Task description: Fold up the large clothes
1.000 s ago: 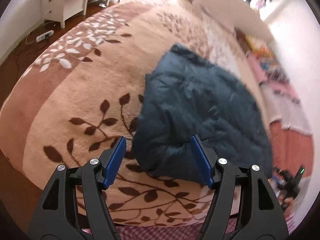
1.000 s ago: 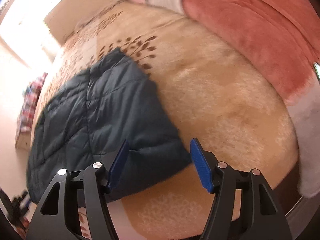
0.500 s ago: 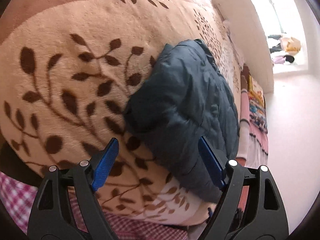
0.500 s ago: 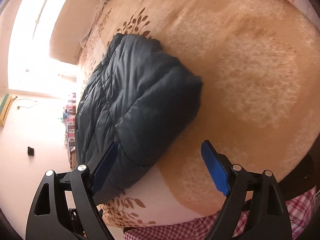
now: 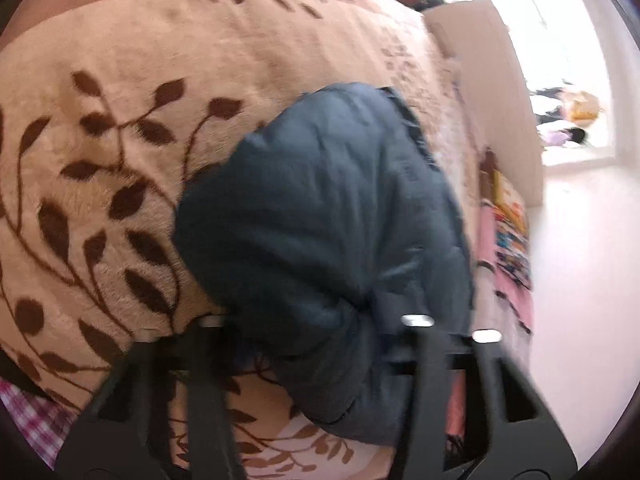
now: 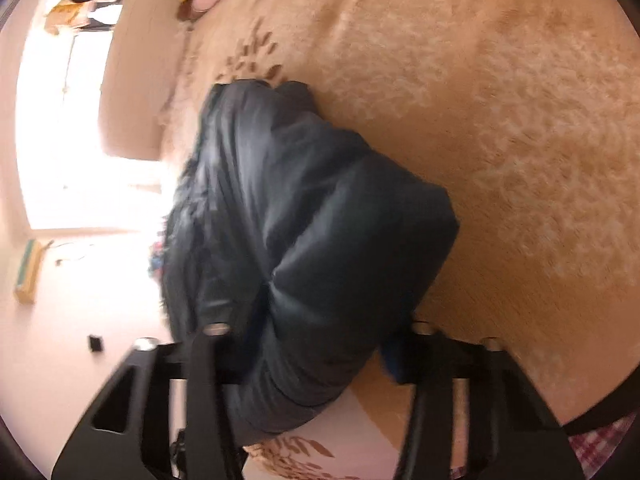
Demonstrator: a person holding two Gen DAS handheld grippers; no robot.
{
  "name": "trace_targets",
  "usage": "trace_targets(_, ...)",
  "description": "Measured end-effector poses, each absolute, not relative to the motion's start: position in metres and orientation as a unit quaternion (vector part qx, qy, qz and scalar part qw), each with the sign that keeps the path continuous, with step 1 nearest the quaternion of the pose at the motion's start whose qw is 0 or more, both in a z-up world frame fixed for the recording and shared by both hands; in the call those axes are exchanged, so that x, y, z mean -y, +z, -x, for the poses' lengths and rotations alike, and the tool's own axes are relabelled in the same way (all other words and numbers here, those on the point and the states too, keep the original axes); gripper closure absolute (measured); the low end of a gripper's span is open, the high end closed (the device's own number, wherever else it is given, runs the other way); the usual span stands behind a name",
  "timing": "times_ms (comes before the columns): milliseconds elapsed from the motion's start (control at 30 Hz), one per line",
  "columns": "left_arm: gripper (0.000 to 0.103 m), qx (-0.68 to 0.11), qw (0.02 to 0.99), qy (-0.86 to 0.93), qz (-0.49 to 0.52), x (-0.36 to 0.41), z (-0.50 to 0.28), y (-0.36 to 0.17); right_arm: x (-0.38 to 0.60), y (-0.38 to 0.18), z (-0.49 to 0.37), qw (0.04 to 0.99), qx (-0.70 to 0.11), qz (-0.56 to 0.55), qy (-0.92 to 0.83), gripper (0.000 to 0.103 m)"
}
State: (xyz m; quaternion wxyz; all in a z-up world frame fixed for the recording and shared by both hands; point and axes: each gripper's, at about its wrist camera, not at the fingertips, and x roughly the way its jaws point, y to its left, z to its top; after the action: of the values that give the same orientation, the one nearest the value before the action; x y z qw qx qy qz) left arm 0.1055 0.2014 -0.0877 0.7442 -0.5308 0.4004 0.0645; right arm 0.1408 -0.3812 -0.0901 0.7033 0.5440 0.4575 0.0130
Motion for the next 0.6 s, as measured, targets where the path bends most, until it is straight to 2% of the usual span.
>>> trace_targets(33,0.084,-0.394,0.747,0.051,0.533,-0.203,-0.103,-0.083,0.383,-0.088,-0.139,0.706,-0.452,-0.545,0.025,0.074)
trace_targets(133,0.089,-0.378,0.767,0.023,0.519,-0.202,-0.085,-0.063,0.386,-0.074,-0.125,0.721,-0.440,-0.533,0.055,0.082)
trace_targets(233,0.089,-0.380,0.773,0.002,0.507,-0.204,-0.060,-0.058,0.387,-0.067,-0.101,0.725,-0.442,-0.524,0.070,0.082)
trace_targets(400,0.087,-0.404,0.769,0.008,0.495,-0.206,-0.040,-0.085,0.387,-0.087,-0.083,0.731,-0.471,-0.490,0.060,0.079)
trace_targets(467,0.083,-0.399,0.763,0.016,0.508,-0.206,-0.040,-0.087,0.384,-0.089,-0.087,0.733,-0.479,-0.480,0.051,0.071)
trace_targets(500,0.076,-0.402,0.762,0.022,0.508,-0.206,-0.039,-0.088,0.383,-0.088,-0.090,0.737,-0.486,-0.468,0.042,0.062)
trace_targets(600,0.051,-0.408,0.753,0.041,0.514,-0.205,-0.045,-0.087,0.383,-0.080,-0.090,0.745,-0.492,-0.449,0.029,0.052)
